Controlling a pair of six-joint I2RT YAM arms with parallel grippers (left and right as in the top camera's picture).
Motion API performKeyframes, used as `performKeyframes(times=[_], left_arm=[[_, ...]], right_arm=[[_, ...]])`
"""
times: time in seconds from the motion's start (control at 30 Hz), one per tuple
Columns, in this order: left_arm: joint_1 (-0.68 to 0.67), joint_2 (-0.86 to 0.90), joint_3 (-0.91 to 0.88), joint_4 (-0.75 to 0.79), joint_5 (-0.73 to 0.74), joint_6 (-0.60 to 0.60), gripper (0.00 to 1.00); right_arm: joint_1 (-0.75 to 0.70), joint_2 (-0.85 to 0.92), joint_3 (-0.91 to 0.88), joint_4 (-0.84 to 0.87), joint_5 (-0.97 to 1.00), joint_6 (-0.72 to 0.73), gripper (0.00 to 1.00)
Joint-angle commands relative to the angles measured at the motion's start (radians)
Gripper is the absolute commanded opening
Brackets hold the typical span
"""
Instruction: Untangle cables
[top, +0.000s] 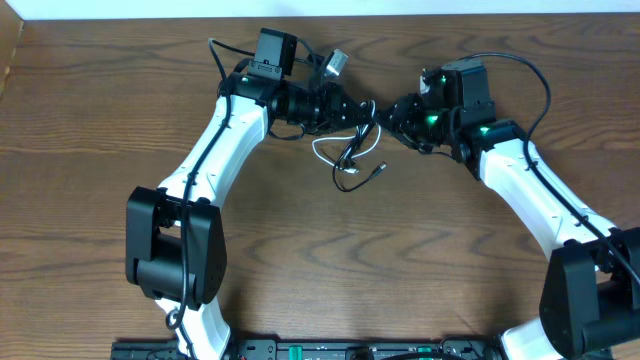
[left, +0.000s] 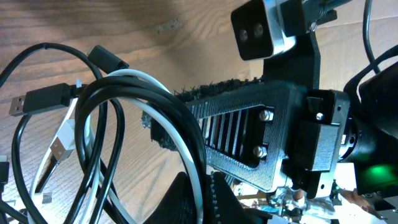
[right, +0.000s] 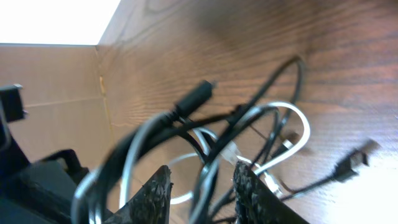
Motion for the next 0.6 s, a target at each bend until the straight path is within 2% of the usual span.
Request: performKeyframes(times=[0.0,0.3,0.57], left_arm=[[-0.018,-0.002,0.003,0.003,-0.002,0.001,0.07],[-0.025,-0.002,0.003,0.009,-0.002,0.001,0.07],[-0.025,-0.002,0.003,0.009,-0.002,0.001,0.08]], right_arm=[[0.003,0.025,-0.003,0.028,-0.023,0.035,0.29],[0.003,0.064,-0.003,0.020,-0.040,0.034,0.28],[0.003,0.076,-0.003,0.024,-0.047,0.031,0.17]])
